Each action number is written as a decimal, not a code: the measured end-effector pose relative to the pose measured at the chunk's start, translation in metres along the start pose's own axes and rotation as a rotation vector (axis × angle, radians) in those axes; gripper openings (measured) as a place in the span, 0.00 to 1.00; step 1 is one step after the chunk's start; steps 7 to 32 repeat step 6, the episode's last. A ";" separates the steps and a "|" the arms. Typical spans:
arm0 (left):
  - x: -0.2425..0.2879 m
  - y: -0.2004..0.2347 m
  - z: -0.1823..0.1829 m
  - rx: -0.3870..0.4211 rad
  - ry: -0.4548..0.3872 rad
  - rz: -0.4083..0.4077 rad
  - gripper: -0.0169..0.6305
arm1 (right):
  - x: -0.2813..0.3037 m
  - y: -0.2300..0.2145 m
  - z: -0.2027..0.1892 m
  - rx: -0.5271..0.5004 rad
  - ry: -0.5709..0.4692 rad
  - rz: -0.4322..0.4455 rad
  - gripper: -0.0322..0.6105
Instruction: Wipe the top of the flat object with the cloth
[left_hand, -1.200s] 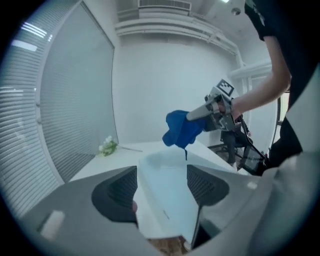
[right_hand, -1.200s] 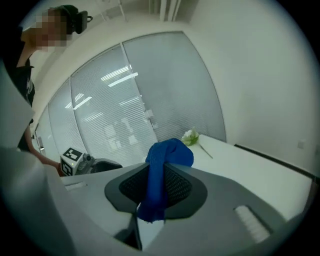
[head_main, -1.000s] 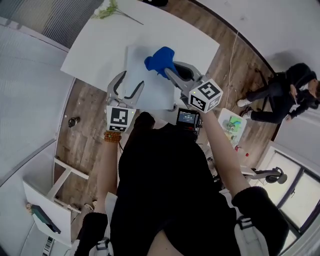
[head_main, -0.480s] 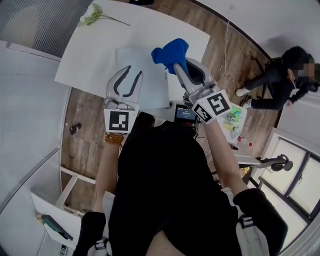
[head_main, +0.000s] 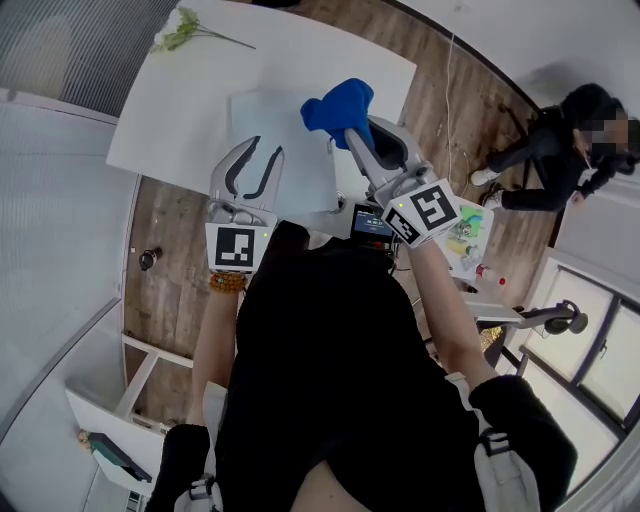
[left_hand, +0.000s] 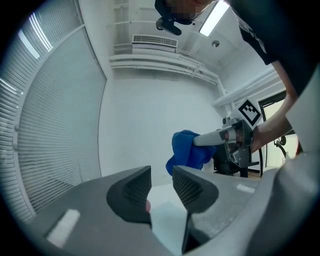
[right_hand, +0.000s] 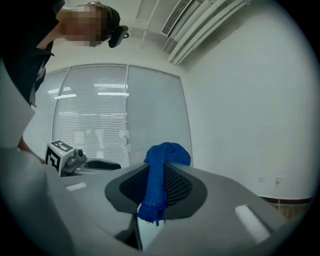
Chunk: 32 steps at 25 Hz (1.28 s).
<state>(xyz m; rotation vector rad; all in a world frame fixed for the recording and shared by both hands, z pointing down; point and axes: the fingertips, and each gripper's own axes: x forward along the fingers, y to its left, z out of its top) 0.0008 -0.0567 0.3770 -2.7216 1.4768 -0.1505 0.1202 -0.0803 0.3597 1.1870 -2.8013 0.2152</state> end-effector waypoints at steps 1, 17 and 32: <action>0.000 0.000 0.001 -0.005 -0.006 -0.001 0.23 | 0.000 0.000 -0.001 0.001 0.003 0.000 0.20; 0.005 0.003 0.013 -0.051 -0.033 -0.010 0.23 | 0.004 0.001 0.000 0.002 0.010 0.008 0.20; 0.005 0.003 0.013 -0.051 -0.033 -0.010 0.23 | 0.004 0.001 0.000 0.002 0.010 0.008 0.20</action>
